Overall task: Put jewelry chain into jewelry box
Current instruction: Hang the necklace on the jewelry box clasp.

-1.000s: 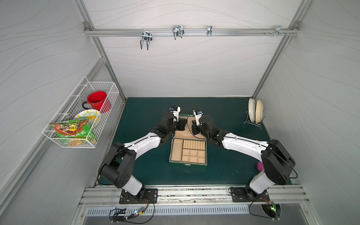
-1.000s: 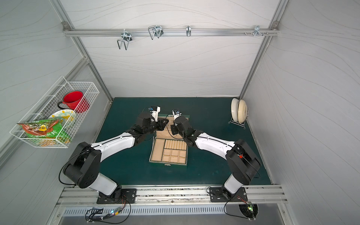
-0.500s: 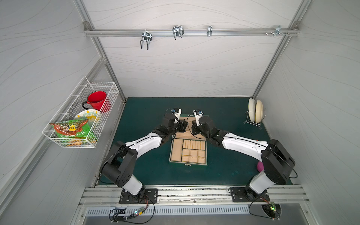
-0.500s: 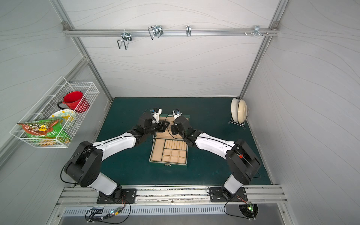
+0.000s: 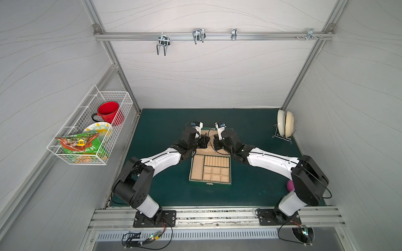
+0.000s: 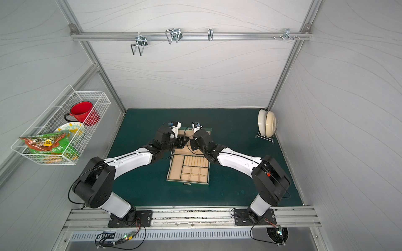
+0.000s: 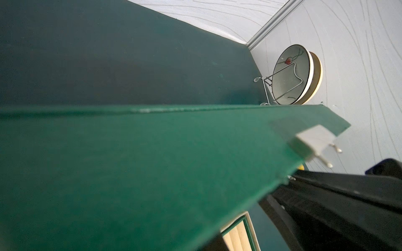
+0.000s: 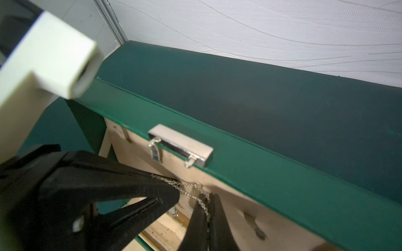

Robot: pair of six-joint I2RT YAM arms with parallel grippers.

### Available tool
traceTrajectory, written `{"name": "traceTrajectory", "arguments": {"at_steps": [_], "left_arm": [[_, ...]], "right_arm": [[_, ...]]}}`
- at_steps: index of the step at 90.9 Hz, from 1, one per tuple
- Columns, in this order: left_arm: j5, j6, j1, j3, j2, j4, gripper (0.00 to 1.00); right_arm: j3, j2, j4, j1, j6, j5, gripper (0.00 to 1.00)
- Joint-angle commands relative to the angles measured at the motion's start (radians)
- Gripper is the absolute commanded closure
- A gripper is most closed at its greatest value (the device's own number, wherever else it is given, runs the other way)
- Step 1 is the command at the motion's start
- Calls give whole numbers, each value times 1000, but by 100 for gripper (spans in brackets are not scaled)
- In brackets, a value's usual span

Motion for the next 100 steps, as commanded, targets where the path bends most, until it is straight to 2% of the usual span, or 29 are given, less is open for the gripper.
{"name": "traceTrajectory", "arguments": {"at_steps": [1, 50, 63, 83, 100], "left_arm": [[-39, -2, 1, 43, 22, 17, 96], [-34, -7, 1, 41, 35, 13, 91], [-34, -8, 1, 39, 35, 12, 82], [-40, -4, 1, 31, 22, 12, 80], [-10, 14, 1, 6, -24, 32, 72]], "right_arm": [[48, 18, -34, 7, 6, 25, 93], [46, 21, -38, 12, 9, 41, 88], [45, 19, -39, 14, 10, 43, 86], [39, 8, -37, 15, 11, 42, 85], [27, -47, -63, 16, 15, -18, 77]]}}
